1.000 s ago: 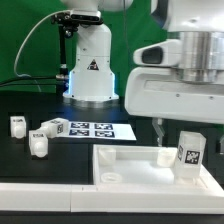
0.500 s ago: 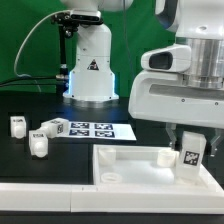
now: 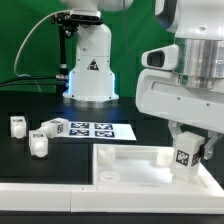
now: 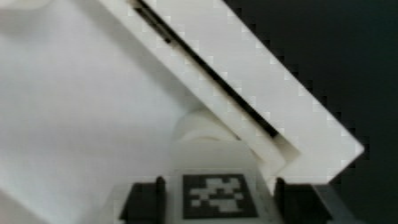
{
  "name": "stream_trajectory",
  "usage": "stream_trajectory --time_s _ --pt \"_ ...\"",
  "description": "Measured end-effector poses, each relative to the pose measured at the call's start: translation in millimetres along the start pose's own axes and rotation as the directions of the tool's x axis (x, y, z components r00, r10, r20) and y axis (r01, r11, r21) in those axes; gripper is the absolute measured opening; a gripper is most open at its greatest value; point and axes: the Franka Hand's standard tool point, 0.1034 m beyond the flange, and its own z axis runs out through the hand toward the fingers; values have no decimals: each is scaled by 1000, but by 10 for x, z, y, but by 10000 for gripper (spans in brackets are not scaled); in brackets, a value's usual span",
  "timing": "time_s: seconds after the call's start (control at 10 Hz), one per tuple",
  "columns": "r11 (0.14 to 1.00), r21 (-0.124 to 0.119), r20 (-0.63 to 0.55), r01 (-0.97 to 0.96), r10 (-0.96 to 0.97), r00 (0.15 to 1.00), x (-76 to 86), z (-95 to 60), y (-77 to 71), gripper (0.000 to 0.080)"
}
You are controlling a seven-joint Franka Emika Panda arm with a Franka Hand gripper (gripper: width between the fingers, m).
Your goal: Assemble one leg
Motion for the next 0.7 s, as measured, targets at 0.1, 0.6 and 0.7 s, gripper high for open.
stream_trajectory --time_s 0.1,0.6,0.7 --pt "987 11 6 -159 159 987 -14 2 -20 285" --pt "825 53 46 -562 561 827 -70 2 -117 285" --pt "839 54 45 -542 540 841 -72 2 -118 367"
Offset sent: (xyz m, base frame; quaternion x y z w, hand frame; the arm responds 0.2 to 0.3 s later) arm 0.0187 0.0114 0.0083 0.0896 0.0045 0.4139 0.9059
